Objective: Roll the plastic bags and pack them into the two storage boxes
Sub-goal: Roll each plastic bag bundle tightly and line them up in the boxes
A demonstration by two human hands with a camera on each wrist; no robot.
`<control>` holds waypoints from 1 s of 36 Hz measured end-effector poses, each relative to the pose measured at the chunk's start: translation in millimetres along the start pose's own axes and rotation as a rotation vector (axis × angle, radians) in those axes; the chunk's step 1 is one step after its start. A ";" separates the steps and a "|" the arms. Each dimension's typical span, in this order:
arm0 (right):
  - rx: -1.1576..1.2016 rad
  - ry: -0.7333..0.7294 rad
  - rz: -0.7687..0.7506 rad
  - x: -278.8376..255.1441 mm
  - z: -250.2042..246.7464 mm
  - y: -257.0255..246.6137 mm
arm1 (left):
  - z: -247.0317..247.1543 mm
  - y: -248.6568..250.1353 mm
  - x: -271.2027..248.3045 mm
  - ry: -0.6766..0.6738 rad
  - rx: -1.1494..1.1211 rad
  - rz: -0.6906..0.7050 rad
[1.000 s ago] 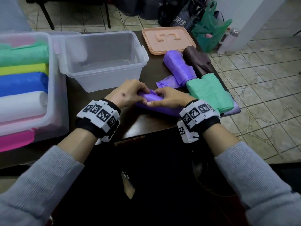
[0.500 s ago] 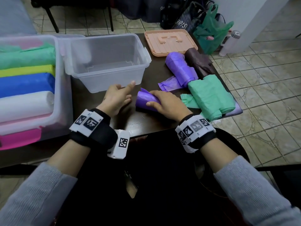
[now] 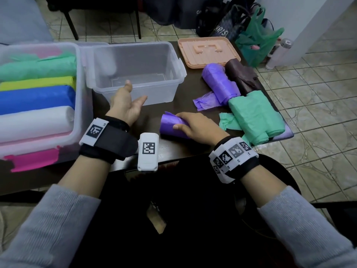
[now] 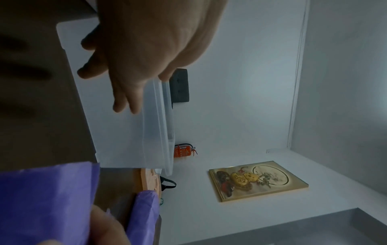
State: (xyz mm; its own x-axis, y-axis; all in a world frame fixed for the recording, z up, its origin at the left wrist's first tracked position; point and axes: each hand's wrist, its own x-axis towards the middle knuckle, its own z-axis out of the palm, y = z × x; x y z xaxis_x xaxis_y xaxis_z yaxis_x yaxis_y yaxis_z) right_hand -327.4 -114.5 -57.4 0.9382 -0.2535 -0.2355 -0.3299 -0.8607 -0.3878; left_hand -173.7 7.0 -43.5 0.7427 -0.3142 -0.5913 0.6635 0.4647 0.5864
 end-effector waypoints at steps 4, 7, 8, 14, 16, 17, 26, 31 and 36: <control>0.048 -0.048 -0.021 -0.7 -10.8 -2.7 | -10.8 -2.7 3.1 0.012 -0.040 0.010; 0.050 -0.067 -0.067 -5.3 -30.8 -8.8 | -14.9 -7.5 -3.7 0.002 -0.042 0.045; 0.055 -0.089 -0.086 -7.8 -39.8 -12.0 | -16.4 -8.8 -4.7 -0.006 -0.033 0.054; 0.121 -0.151 -0.202 -14.4 -82.2 -34.5 | -26.9 -21.2 -11.3 -0.042 0.023 0.093; 0.137 -0.063 -0.245 -5.4 -84.8 -42.1 | -31.9 -25.5 -13.8 -0.061 -0.008 0.095; 0.137 -0.015 -0.257 2.1 -83.9 -45.9 | -35.0 -27.7 -15.1 -0.068 -0.016 0.105; -0.017 0.118 -0.162 86.6 -56.9 -77.6 | -39.9 -33.0 -26.4 -0.140 0.004 0.148; -0.091 0.028 -0.111 114.4 -47.8 -91.3 | -42.3 -32.9 -28.3 -0.122 0.033 0.132; -0.114 -0.055 -0.098 126.9 -32.9 -97.8 | -45.2 -33.2 -27.8 -0.103 0.024 0.113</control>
State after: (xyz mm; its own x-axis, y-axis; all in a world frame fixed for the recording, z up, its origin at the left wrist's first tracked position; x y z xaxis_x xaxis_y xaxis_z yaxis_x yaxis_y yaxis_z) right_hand -172.6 -77.0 -20.0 0.9573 -0.1439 -0.2506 -0.2198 -0.9256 -0.3083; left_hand -220.5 37.7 -71.6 0.8172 -0.3447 -0.4619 0.5763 0.4824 0.6596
